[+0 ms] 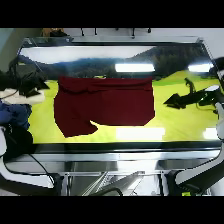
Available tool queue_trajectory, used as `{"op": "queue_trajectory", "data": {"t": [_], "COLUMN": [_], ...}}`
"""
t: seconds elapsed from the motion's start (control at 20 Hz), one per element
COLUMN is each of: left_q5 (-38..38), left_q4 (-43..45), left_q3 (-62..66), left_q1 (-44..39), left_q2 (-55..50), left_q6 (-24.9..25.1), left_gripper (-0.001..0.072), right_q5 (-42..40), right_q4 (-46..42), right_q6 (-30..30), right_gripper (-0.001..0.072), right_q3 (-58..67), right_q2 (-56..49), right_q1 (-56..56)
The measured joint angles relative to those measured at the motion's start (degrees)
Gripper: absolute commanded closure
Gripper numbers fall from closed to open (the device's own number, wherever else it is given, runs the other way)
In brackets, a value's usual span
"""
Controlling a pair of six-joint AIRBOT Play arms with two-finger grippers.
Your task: Fold the shirts.
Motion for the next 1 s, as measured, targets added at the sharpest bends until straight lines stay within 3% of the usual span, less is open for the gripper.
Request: {"op": "queue_trajectory", "data": {"t": [0.4, 0.9, 0.95, 1.0], "left_q5": [5.33, 15.43, 16.72, 18.05], "left_q4": [-0.17, -2.97, -4.28, -5.53], "left_q3": [-36.48, -54.07, -54.31, -54.12], "left_q1": [3.80, -0.44, -2.08, -3.87], "left_q2": [15.93, 21.09, 20.52, 19.65], "left_q6": [0.83, 2.03, 2.25, 2.49], "left_gripper": [0.0036, 0.0036, 0.0049, 0.0162], "right_q5": [-1.77, -3.30, -3.26, -3.15], "right_q4": [4.24, 7.76, 7.87, 8.02], "right_q6": [-4.79, -7.19, -7.21, -7.23], "right_gripper": [0.0330, 0.0330, 0.0330, 0.0331], "right_q3": [-10.82, -11.85, -11.85, -11.87], "right_q2": [0.90, 0.79, 0.76, 0.76], "right_q1": [6.91, 11.37, 11.43, 11.47]}}
